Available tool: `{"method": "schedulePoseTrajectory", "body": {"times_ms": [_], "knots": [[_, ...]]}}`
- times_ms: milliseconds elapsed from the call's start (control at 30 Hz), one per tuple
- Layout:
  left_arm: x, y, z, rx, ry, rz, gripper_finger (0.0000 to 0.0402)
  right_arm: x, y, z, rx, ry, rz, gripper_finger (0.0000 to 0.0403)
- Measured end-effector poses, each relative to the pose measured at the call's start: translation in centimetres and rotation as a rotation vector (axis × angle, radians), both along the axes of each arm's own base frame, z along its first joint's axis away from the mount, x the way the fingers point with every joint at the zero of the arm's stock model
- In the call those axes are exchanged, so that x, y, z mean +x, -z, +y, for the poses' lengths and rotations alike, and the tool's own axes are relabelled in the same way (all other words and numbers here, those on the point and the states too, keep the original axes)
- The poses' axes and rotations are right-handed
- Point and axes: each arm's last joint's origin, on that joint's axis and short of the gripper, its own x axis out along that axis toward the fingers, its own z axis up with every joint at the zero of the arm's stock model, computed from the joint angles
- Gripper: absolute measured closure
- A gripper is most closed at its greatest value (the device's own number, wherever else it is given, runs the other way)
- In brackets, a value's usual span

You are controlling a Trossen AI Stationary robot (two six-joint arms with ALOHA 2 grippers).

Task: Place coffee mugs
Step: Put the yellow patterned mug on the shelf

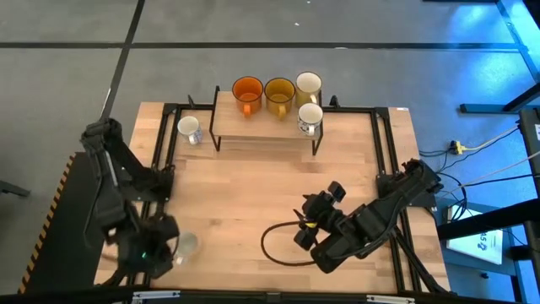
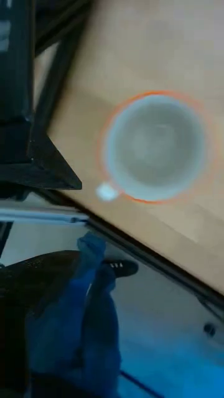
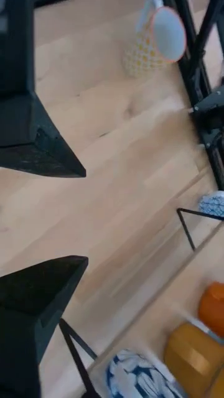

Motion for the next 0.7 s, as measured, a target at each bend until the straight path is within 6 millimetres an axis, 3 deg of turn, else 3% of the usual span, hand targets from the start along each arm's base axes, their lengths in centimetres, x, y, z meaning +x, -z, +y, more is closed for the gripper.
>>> {"method": "schedulePoseTrajectory", "body": {"times_ms": [233,700], "knots": [[-1.5,2.9,-3.2,0.023,-0.166,0.127,0.0237,0.3,0.2,-0.2,-0.042,-0.004,0.013,0.0198],[-0.4,7.0,-5.5,0.158,-0.281,0.144,0.0200,0.2,0.3,-0.2,-0.041,-0.007,0.027,0.0198]]}}
